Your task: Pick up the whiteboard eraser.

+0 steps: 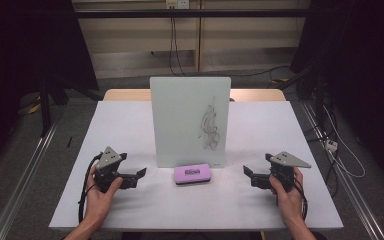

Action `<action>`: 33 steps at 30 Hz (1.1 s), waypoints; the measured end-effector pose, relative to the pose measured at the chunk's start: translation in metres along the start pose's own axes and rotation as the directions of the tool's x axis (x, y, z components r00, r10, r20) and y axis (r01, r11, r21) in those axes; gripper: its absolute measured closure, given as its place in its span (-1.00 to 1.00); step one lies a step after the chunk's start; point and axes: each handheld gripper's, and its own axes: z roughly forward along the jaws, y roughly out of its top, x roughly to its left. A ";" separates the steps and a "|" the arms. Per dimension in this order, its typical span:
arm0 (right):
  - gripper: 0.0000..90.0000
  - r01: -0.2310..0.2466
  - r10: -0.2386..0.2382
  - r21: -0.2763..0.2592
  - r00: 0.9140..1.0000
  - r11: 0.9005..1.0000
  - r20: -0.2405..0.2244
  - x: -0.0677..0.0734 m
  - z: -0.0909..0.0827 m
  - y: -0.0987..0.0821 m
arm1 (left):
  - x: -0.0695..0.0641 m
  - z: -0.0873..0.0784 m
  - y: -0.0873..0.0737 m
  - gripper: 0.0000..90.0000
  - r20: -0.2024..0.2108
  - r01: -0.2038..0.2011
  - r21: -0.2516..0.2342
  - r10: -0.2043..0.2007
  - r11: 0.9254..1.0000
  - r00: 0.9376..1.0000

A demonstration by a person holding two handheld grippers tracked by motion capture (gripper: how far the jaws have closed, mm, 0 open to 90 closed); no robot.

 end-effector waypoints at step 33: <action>-0.89 0.015 -0.015 0.005 1.000 1.000 -0.010 0.004 0.002 0.002 | -0.034 0.013 0.019 -0.88 0.217 -0.157 0.074 0.138 0.985 0.966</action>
